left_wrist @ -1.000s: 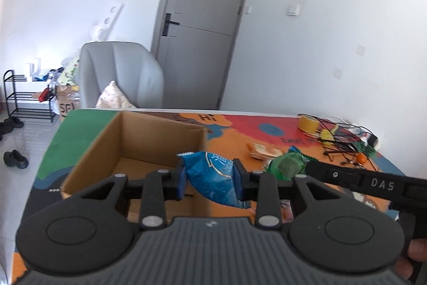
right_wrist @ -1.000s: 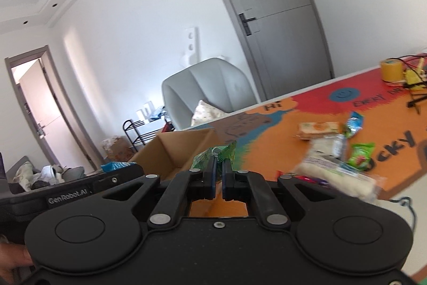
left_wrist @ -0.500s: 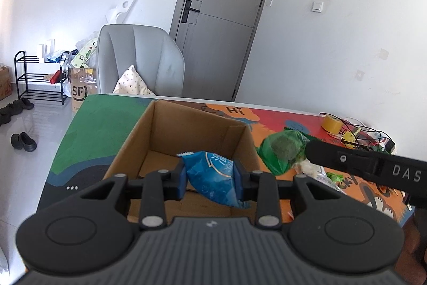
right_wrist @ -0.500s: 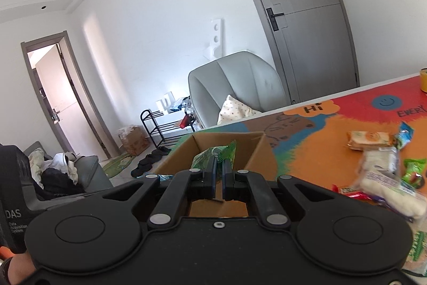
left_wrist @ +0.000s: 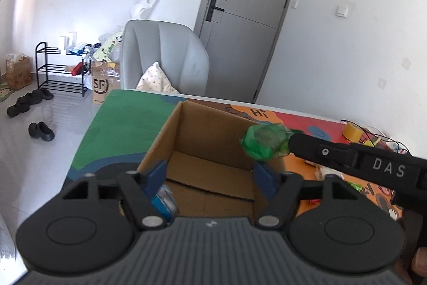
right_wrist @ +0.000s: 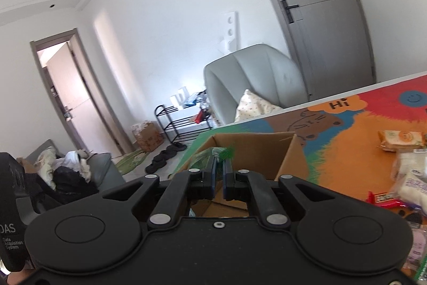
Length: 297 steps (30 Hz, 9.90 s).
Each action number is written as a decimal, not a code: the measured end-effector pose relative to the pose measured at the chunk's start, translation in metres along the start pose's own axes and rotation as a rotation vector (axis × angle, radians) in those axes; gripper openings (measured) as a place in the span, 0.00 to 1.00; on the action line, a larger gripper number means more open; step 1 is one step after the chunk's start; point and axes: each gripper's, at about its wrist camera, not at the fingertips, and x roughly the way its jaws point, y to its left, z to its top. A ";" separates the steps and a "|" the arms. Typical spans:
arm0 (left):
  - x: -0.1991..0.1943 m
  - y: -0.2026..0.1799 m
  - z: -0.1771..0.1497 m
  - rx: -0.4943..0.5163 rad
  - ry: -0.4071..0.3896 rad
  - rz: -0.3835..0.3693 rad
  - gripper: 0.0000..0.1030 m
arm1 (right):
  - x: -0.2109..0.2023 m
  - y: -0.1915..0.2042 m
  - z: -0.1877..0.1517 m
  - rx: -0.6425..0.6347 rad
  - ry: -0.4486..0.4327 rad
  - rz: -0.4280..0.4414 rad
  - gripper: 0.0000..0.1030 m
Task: Organize snacks
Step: 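Open the left tool over the box while the right tool releases the green packet, then move both tools back to the snack pile, then grasp the clear candy stick packet with the left tool while the right grasps the green-white bread packet, then carry both held packets over the cardboard box, then open both tools to drop the packets into the box, then move both tools back toward the snack pile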
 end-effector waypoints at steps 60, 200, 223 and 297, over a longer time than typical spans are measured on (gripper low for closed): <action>0.026 -0.170 -0.083 0.210 0.111 -0.214 0.95 | -0.169 -0.176 -0.081 0.242 -0.007 -0.397 0.98; 0.021 0.009 0.012 0.004 0.003 0.016 0.35 | 0.020 -0.010 -0.007 -0.081 -0.018 -0.187 0.59; -0.010 -0.003 0.003 0.000 -0.048 0.043 0.90 | -0.023 -0.035 -0.019 0.043 -0.045 -0.178 1.00; 0.068 -0.169 -0.078 0.200 0.156 -0.195 0.51 | -0.115 -0.188 -0.083 0.266 0.043 -0.330 0.67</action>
